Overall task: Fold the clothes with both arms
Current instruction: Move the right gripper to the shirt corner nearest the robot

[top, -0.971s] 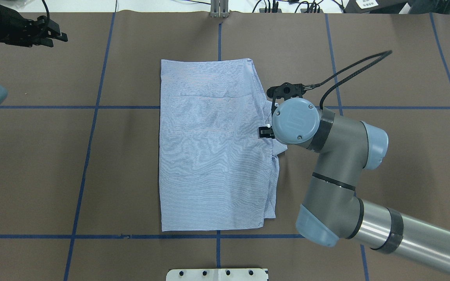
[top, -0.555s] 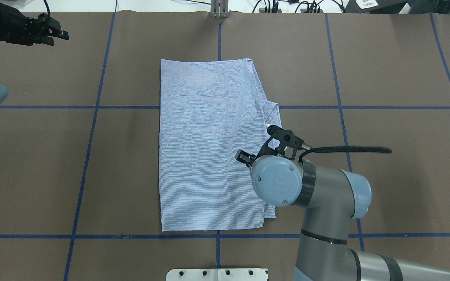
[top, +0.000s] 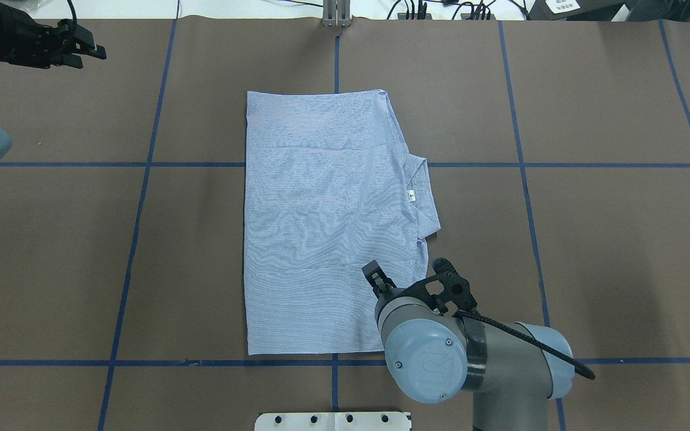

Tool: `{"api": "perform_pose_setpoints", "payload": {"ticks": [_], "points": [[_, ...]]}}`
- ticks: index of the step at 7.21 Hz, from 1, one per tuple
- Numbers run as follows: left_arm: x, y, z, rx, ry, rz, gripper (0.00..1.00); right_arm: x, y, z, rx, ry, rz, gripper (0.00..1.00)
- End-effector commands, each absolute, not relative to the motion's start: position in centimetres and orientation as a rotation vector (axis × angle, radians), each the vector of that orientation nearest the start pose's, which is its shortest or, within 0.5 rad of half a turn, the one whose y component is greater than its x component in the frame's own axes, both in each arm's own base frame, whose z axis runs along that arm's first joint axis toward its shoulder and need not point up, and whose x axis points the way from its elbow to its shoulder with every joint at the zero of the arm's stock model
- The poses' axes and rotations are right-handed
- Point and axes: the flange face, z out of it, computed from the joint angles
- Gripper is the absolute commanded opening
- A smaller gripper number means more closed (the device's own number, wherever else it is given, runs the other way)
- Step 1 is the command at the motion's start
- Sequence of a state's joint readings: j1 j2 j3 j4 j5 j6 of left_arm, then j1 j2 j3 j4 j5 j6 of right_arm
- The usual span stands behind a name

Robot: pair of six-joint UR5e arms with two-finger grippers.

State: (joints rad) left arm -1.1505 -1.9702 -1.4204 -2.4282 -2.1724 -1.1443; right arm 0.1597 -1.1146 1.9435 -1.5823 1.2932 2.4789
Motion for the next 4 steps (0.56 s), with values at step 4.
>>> {"api": "perform_pose_setpoints", "payload": {"ticks": [4], "points": [[20.0, -63.7, 40.2, 0.387, 1.138, -0.303, 0.62, -57.3, -21.2, 27.8, -0.112, -0.868, 1.136, 0.96]]}}
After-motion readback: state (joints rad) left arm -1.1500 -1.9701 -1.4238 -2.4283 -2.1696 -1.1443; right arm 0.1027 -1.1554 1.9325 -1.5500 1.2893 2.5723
